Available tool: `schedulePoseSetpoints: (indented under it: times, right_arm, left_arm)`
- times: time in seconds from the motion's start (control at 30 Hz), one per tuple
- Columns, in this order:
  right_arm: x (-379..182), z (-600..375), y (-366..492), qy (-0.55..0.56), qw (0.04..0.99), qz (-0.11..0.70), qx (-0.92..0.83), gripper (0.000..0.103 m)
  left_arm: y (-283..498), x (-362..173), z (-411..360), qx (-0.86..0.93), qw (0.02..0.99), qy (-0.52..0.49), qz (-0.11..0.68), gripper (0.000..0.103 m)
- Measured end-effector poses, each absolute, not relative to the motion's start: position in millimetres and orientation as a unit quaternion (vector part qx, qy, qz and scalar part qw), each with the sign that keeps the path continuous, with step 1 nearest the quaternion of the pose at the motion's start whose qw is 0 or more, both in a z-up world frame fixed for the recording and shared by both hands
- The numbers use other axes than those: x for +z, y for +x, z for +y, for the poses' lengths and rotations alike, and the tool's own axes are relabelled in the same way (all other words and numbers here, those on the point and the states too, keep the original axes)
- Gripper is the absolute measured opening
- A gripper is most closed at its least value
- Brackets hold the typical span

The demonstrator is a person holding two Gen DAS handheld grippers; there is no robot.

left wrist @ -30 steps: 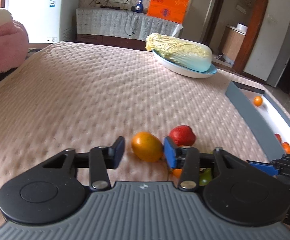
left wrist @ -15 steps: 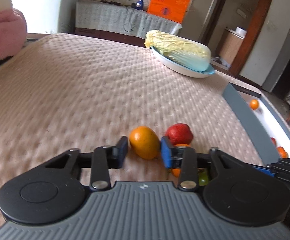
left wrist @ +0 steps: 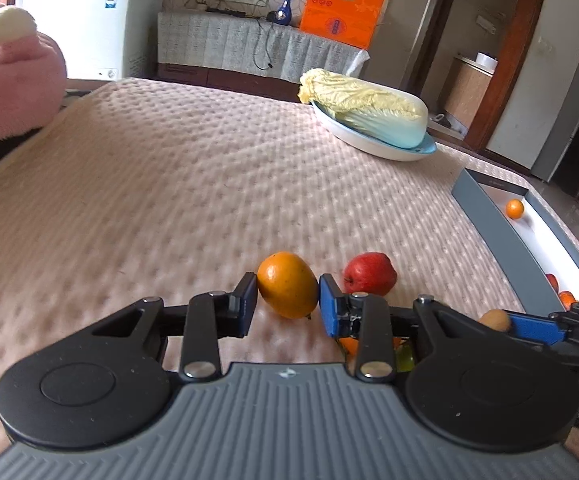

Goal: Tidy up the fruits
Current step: 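Grasp an orange with the left tool while the right tool grasps the brown kiwi, then carry the orange with the left tool while the right tool carries the kiwi over the grey box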

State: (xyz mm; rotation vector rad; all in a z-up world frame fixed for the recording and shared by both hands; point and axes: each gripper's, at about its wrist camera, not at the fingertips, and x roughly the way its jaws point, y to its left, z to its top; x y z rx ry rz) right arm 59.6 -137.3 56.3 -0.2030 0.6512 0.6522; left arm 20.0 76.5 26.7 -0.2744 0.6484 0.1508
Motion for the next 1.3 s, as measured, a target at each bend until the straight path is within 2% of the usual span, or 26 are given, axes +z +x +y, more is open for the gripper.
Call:
schedulePoseSetpoints:
  times: [0.5, 1.3]
  right_arm:
    - [78.9, -145.2, 53.8, -0.066, 0.897, 0.289, 0.327, 0.027]
    - [101.9, -196.2, 41.5, -0.038, 0.903, 0.268, 0.333, 0.027]
  left_arm:
    - [6.4, 56.4, 55.3, 0.073, 0.951, -0.087, 0.289, 0.039]
    - [24.2, 60.0, 0.7, 0.033, 0.955, -0.076, 0.285, 0.039]
